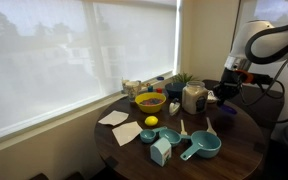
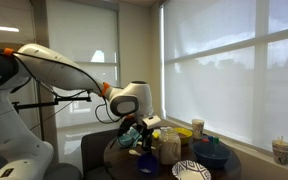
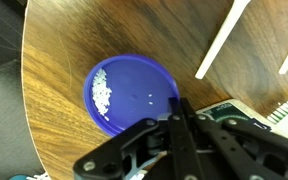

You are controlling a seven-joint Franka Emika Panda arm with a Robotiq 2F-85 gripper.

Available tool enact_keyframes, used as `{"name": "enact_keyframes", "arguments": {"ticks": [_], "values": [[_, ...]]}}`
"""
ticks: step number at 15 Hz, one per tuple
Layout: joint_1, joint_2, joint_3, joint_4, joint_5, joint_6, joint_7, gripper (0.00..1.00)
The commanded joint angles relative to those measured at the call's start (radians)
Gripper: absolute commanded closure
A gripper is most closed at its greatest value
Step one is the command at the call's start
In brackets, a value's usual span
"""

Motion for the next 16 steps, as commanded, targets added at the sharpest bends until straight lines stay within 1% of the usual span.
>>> {"name": "enact_keyframes", "arguments": {"ticks": [1,4,5,8,16], "values": [[0.004,-0.002,-0.003,0.008,-0.004,-0.007,0.001,0.95],[0.004,-0.007,-0.002,0.018,-0.005,-0.016,0.001,0.95],[0.004,-0.007,-0.002,0.019,-0.005,-0.016,0.001,0.99],[0.017,-0.020,-0.010,0.034,0.021,-0.015,-0.021,0.99],[0.038,-0.088,-0.027,0.151,0.039,-0.114,-0.079,0.99]]}}
